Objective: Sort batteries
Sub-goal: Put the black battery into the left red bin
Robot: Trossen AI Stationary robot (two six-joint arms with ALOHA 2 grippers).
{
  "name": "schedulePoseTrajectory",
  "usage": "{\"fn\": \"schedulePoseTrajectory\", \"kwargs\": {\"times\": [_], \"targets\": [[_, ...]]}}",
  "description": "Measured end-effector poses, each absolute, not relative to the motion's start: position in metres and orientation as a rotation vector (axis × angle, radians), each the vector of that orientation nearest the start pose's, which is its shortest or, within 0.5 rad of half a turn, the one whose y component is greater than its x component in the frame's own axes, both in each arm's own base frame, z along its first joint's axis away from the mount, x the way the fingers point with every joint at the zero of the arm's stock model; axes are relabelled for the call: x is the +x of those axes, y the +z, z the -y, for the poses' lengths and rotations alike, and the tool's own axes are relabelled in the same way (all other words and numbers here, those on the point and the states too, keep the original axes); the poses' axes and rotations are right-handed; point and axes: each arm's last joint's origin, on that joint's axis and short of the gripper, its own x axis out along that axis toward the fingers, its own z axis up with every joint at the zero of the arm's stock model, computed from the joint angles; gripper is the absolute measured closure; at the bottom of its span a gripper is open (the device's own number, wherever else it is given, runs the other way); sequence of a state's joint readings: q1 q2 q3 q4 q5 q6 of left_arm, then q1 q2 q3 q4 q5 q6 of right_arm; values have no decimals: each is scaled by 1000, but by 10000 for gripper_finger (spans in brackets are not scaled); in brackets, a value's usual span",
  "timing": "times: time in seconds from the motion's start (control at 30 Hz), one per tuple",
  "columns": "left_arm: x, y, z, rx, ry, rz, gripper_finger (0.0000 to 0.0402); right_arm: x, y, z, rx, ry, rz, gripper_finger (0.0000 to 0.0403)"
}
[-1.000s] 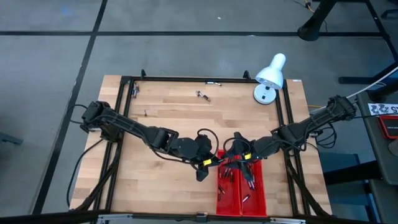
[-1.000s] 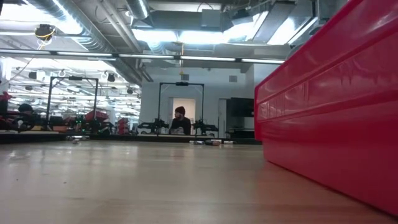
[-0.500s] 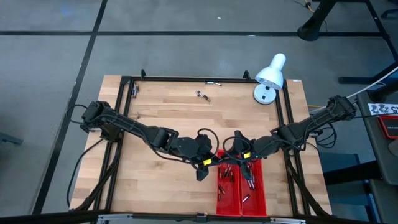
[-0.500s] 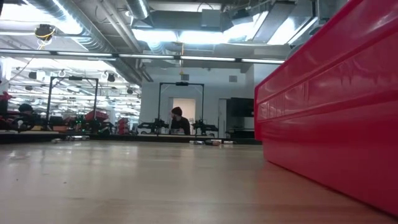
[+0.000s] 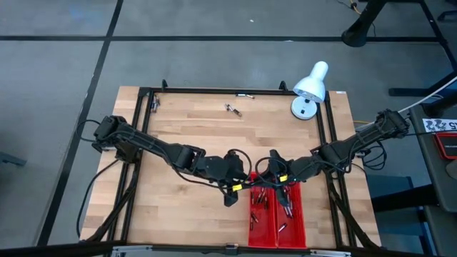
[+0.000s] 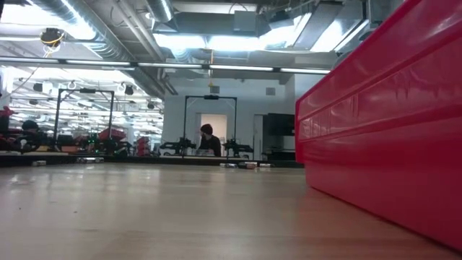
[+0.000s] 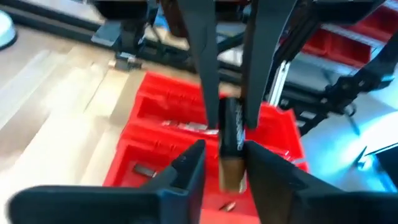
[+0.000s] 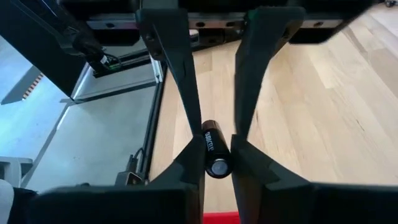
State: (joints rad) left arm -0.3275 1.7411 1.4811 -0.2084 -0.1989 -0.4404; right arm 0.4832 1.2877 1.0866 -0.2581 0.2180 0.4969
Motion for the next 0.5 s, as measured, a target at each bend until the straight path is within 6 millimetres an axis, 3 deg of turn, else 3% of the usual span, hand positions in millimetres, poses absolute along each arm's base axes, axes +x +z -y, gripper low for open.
{"fn": "schedulePoseTrajectory", "kwargs": {"times": [0.27, 0.5], "targets": [[359, 317, 109, -301, 54, -662, 192, 247, 311, -125, 338, 130, -648, 351], [330, 314, 94, -289, 192, -883, 165, 248, 296, -126, 316, 110, -771, 351]]}}
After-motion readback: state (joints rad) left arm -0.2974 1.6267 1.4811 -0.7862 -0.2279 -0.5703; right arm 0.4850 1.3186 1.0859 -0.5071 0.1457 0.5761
